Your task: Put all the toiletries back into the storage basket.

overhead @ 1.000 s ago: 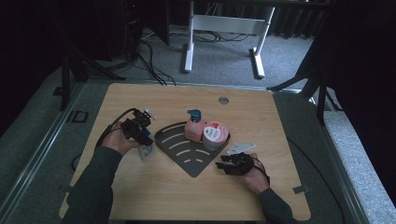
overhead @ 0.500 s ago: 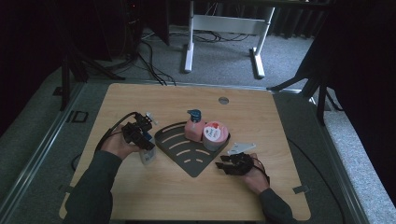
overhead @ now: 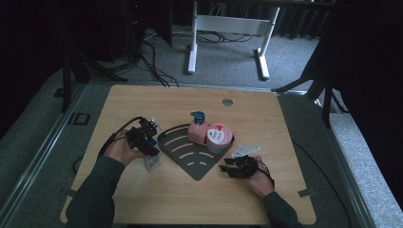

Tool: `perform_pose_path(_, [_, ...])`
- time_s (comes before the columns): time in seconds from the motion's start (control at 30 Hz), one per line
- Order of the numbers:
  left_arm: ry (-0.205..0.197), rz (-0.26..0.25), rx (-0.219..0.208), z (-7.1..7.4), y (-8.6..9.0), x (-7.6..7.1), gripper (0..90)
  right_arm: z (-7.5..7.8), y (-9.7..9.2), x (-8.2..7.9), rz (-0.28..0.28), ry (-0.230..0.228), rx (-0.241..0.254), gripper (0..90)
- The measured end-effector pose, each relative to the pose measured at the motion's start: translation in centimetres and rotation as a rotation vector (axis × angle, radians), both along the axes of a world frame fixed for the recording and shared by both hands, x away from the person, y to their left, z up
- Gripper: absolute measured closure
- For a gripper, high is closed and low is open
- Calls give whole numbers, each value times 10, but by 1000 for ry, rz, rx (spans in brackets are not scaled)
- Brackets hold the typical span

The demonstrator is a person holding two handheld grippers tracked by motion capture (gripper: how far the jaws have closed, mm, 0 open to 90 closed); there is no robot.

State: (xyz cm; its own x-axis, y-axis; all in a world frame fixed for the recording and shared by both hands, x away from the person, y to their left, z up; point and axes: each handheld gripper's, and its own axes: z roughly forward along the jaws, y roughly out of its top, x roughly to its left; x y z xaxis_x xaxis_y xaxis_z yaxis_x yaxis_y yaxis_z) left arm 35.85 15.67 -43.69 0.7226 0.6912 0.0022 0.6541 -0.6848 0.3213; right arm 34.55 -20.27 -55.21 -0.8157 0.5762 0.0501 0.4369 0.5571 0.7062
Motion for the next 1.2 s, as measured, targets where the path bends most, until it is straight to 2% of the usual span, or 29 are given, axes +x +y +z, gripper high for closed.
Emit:
perform_pose_path(0.5, [-6,-45,-25,6,-12,-8,555,0,0,0,0,1,-1,598])
perform_pose_path(0.83, [0,-98,-24,7,-24,-14,555,0,0,0,0,1,-2,600])
perform_pose_path(1.2, [0,-145,-44,11,-38,-18,555,0,0,0,2,1,-3,600])
